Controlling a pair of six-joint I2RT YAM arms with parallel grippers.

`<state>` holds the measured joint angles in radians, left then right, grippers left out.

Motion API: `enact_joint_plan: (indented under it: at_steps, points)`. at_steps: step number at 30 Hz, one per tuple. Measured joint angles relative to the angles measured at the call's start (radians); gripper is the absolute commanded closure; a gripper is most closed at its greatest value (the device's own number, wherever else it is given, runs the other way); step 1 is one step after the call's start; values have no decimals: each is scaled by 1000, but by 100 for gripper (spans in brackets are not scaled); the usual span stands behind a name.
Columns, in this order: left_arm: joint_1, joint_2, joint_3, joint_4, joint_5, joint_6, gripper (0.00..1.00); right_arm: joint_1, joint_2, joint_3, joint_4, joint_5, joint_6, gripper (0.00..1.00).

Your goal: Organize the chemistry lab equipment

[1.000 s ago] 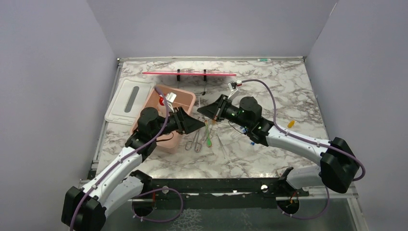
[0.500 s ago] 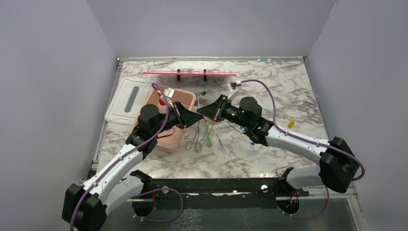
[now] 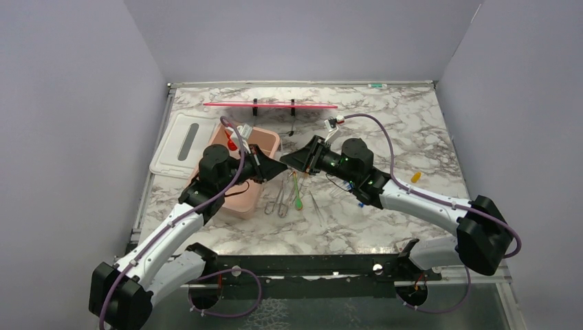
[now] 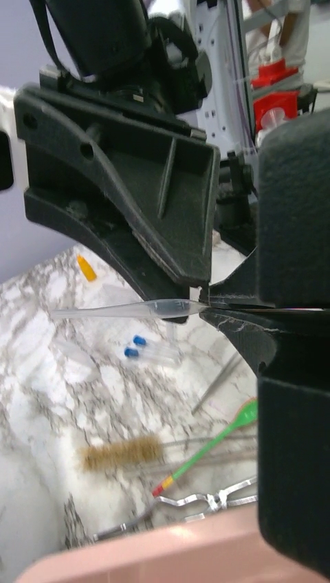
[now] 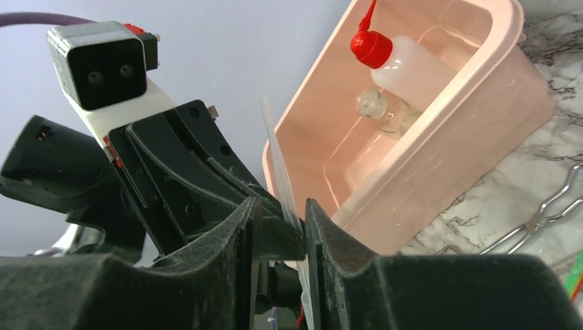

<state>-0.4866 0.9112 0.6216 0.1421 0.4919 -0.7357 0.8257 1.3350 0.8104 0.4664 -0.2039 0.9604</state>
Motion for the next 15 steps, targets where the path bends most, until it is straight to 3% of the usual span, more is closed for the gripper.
enact_joint_plan:
  at_steps: [6,15]
  points:
    - [0,-1,106,-248,-106,126,100,0,-32,0,-79,43,-37,56]
    - [0,74,345,-651,-418,346,95,0,-156,-9,-201,196,-103,55]
